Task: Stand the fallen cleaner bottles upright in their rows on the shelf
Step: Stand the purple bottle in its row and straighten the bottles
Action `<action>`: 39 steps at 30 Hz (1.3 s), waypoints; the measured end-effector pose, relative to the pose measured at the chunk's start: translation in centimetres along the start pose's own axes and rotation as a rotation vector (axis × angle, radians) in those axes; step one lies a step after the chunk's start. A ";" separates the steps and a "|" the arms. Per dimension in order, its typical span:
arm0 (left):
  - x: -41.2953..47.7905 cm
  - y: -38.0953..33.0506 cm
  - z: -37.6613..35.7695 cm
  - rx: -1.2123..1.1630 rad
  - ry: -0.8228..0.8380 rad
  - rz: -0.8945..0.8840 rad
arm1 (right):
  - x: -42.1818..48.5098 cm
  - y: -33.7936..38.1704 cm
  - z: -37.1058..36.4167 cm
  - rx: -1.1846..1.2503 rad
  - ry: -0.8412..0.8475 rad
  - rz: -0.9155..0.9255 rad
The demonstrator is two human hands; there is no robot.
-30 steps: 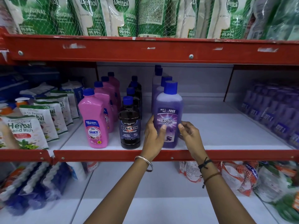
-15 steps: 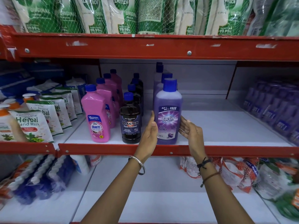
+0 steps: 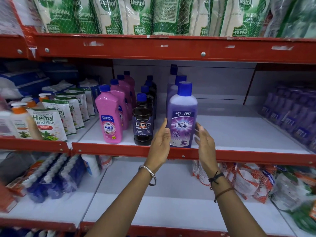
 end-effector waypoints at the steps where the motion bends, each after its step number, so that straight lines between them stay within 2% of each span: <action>1: -0.5 0.0 0.7 -0.012 -0.120 -0.036 | -0.6 0.5 0.0 -0.050 -0.066 0.052; 4: -1.6 0.5 3.6 -0.099 -0.462 -0.122 | -3.3 2.5 -0.5 -0.093 -0.242 0.304; 6: -1.5 0.8 5.3 -0.135 -0.535 -0.124 | -4.7 3.1 -2.2 -0.063 -0.163 0.415; 9: 0.0 1.0 5.5 -0.161 -0.435 -0.064 | -4.7 2.6 -5.9 -0.066 0.139 0.349; 12: 1.1 1.2 5.4 -0.058 -0.283 -0.051 | -3.1 0.8 -9.0 -0.084 0.242 0.139; 13: 1.3 1.0 5.0 -0.055 -0.250 -0.041 | -2.1 0.3 -9.2 -0.100 0.250 0.104; 14: 1.4 3.2 10.3 -0.063 -0.194 -0.001 | -3.5 0.1 -15.1 -0.080 0.254 0.036; 15: 1.4 3.6 11.4 -0.048 -0.164 -0.006 | -3.5 -0.3 -16.2 -0.036 0.240 -0.001; 20: 1.1 3.6 10.3 0.023 -0.040 0.021 | -2.3 -1.3 -14.3 0.067 0.161 -0.049; 28: 0.4 3.6 10.7 0.056 0.003 -0.030 | -3.6 -0.3 -13.1 0.062 0.110 0.008; 32: 0.1 3.4 10.9 0.037 0.013 -0.005 | -3.8 -0.3 -13.1 0.060 0.120 -0.021; 34: -0.2 3.2 11.5 0.018 -0.048 -0.020 | -4.2 -0.2 -13.0 0.003 0.057 0.012; 37: -1.1 2.9 14.2 -0.108 -0.356 -0.107 | -6.1 1.1 -12.7 -0.065 -0.137 0.224; 39: -1.1 3.4 16.8 -0.193 -0.522 -0.116 | -7.5 2.0 -14.3 -0.023 -0.100 0.350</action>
Point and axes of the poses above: each hand's wrist, its own x-axis towards the middle knuckle, its own z-axis out of the back of the hand, y = z × x, the point moved 6 cm from there along x, towards the middle knuckle, and after that the axes turned 2 degrees about -y, right-handed, at the moved point
